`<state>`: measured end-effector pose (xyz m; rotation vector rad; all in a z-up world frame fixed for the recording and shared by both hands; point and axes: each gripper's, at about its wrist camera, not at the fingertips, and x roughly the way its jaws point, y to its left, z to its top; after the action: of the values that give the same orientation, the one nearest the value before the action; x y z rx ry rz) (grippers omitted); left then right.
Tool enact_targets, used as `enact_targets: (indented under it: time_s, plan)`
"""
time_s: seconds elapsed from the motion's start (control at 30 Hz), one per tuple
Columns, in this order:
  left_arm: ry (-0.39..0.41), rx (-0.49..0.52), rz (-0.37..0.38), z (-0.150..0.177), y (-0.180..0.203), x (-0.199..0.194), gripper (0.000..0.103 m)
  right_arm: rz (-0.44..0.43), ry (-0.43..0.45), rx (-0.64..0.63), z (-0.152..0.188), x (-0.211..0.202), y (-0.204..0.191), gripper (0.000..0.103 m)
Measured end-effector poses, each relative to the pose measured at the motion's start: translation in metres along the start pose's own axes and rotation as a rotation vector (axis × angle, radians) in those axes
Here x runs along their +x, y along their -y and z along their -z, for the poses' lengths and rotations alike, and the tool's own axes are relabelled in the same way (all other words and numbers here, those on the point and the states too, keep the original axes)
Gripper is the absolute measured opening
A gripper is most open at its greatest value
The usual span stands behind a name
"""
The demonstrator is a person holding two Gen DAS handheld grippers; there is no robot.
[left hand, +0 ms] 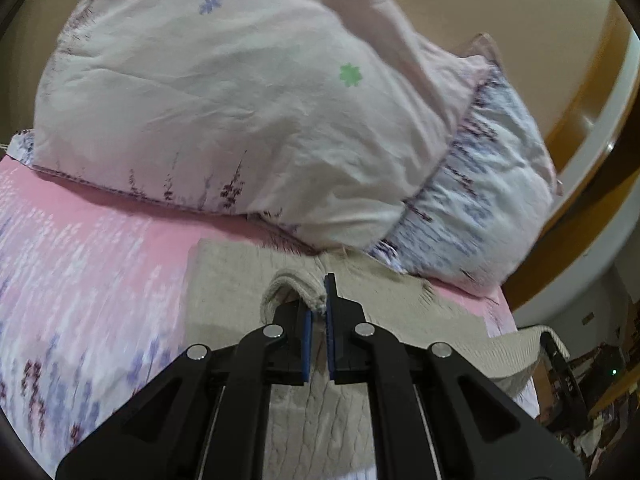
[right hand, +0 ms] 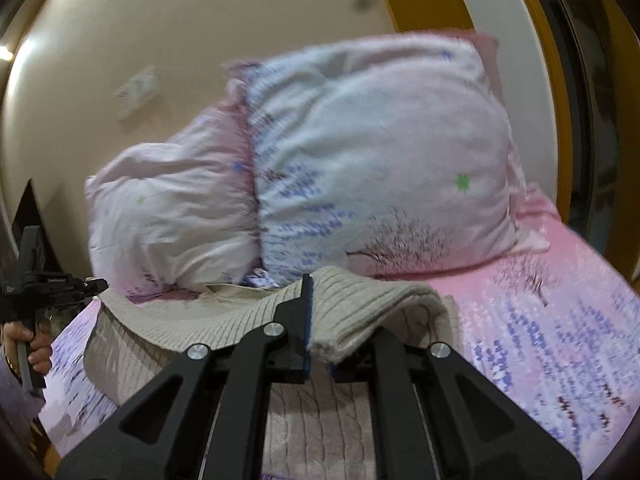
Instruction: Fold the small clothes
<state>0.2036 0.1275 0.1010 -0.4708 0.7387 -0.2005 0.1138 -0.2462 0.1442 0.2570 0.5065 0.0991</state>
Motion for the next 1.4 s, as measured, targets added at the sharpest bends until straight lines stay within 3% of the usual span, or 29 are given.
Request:
enact_targets:
  time_s: [0.17,0.37,0.53,0.77,0.87,0.93,1.0,1.13,1.17,1.3,1.4]
  plan:
    - [-0.034,-0.019,-0.025,-0.006,-0.007,0.036,0.005,0.030,-0.087,0.101,0.001,0.047,0.020,0.005]
    - [-0.027,-0.038,-0.033,-0.017,-0.016,0.059,0.005,0.030,-0.088,0.148,-0.005,0.070,0.027,0.005]
    - [-0.067,-0.075,-0.060,-0.013,-0.031,0.085,0.005,0.034,-0.176,0.230,0.002,0.104,0.042,0.005]
    - [-0.083,-0.114,-0.068,-0.013,-0.043,0.101,0.005,0.041,-0.234,0.289,0.008,0.129,0.052,0.009]
    - [-0.103,-0.122,-0.080,-0.011,-0.045,0.109,0.005,0.058,-0.283,0.354,0.016,0.140,0.062,0.018]
    - [-0.117,-0.129,-0.089,-0.010,-0.045,0.115,0.005,0.070,-0.299,0.370,0.017,0.144,0.064,0.047]
    - [-0.130,-0.134,-0.094,-0.009,-0.045,0.119,0.005,0.061,-0.311,0.370,0.016,0.147,0.064,0.061]
    - [-0.159,-0.143,-0.073,-0.010,-0.043,0.120,0.006,0.061,-0.332,0.345,0.011,0.146,0.058,0.064]
    - [-0.165,-0.146,-0.062,-0.012,-0.041,0.119,0.010,0.061,-0.313,0.346,0.009,0.140,0.059,0.064]
    - [-0.141,-0.133,-0.050,-0.019,-0.046,0.087,0.058,0.099,-0.279,0.325,-0.004,0.124,0.076,0.064]
    - [-0.142,-0.077,-0.075,-0.025,-0.057,0.071,0.058,0.100,-0.355,0.331,-0.010,0.133,0.092,0.065]
